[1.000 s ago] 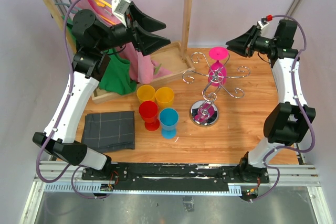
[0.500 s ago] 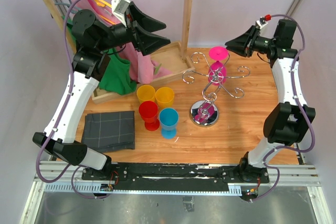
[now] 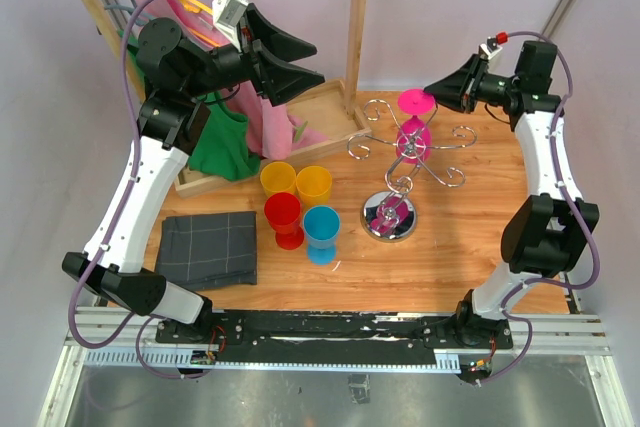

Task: Take the wine glass off the wine glass rack
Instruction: Pick up the wine glass from the wine rack.

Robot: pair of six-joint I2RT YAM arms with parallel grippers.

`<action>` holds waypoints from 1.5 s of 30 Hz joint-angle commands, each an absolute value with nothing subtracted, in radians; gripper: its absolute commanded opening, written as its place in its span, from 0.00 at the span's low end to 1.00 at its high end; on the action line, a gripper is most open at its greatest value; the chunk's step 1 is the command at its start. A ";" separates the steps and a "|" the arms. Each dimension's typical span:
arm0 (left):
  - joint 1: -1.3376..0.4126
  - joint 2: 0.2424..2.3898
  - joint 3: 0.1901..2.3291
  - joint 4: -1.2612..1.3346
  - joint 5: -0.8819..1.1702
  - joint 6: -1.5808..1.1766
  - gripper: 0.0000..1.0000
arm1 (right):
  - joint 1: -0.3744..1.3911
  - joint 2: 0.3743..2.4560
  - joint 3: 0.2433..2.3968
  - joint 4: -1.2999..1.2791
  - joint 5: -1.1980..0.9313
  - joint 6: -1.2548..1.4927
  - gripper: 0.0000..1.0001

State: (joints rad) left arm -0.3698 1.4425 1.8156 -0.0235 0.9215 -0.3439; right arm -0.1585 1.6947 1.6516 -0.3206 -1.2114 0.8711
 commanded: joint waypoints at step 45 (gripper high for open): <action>-0.379 1.422 1.799 0.060 0.965 -0.409 0.72 | -0.206 1.573 1.593 -0.190 -1.226 0.962 0.01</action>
State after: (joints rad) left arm -0.3702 1.4380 1.8042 0.0292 0.9478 -0.3977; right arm -0.1921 1.6272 1.6077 -0.2440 -1.2037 0.9546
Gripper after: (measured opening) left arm 0.721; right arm 0.077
